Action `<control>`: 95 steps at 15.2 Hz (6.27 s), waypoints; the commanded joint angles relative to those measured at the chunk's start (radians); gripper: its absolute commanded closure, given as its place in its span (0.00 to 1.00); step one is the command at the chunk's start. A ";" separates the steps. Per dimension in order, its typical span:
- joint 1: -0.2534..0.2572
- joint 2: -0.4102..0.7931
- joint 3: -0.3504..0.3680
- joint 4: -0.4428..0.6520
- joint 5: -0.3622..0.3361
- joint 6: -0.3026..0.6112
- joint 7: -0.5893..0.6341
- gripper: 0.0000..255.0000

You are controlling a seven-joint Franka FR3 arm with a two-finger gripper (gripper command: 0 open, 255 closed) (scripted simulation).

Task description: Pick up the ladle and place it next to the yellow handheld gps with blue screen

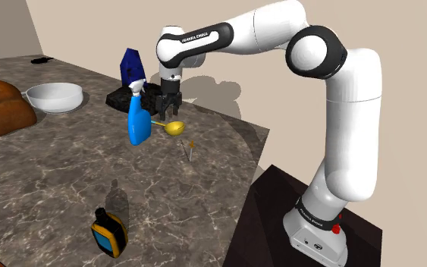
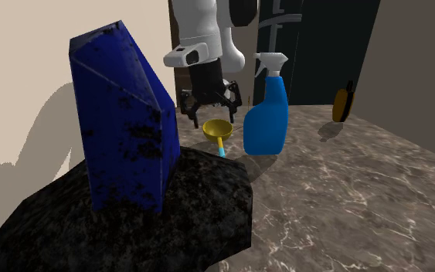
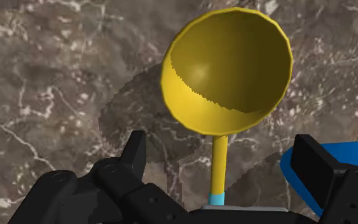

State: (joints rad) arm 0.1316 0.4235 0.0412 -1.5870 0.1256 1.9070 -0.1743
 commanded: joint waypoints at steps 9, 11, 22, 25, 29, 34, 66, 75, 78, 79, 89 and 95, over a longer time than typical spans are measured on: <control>0.017 0.121 0.010 0.053 0.006 0.068 0.000 0.00; 0.018 0.121 0.010 0.053 0.006 0.068 0.000 0.00; 0.017 0.121 0.010 0.054 0.006 0.067 0.000 1.00; 0.017 0.121 0.010 0.054 0.006 0.067 0.000 1.00; 0.017 0.110 0.010 0.064 0.005 0.047 0.003 1.00; 0.017 0.087 0.010 0.097 0.004 -0.008 0.010 1.00; 0.014 0.085 0.012 0.524 -0.004 -0.436 0.064 1.00; 0.066 -0.159 0.038 0.188 0.008 -0.332 0.133 1.00; 0.092 -0.257 0.056 0.052 0.017 -0.287 0.171 1.00; 0.101 -0.287 0.062 0.011 0.020 -0.274 0.185 1.00; 0.189 -0.536 0.149 -0.294 0.069 -0.188 0.339 1.00; 0.245 -0.648 0.216 -0.412 0.110 -0.159 0.445 1.00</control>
State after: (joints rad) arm 0.3668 -0.2041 0.2453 -1.9817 0.2278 1.7468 0.2501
